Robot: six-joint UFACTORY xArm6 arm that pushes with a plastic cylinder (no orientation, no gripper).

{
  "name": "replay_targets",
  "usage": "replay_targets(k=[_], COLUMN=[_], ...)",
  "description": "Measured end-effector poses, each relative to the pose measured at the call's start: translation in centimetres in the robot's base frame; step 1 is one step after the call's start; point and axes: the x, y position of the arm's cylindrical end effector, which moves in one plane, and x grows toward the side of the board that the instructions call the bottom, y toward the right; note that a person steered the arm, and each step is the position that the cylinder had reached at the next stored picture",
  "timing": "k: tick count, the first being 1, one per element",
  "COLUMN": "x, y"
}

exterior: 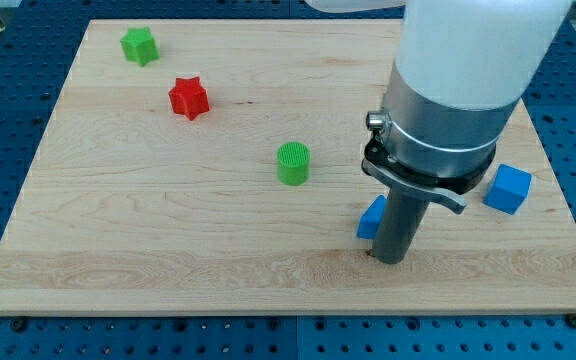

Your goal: Move blue triangle to the right side of the green circle

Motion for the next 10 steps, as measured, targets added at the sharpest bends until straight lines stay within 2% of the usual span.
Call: replay_targets(k=[4, 8, 9, 10], x=[-2.8, -9.4, -8.0, -7.9], y=[0.0, -0.2, -0.5, -3.4])
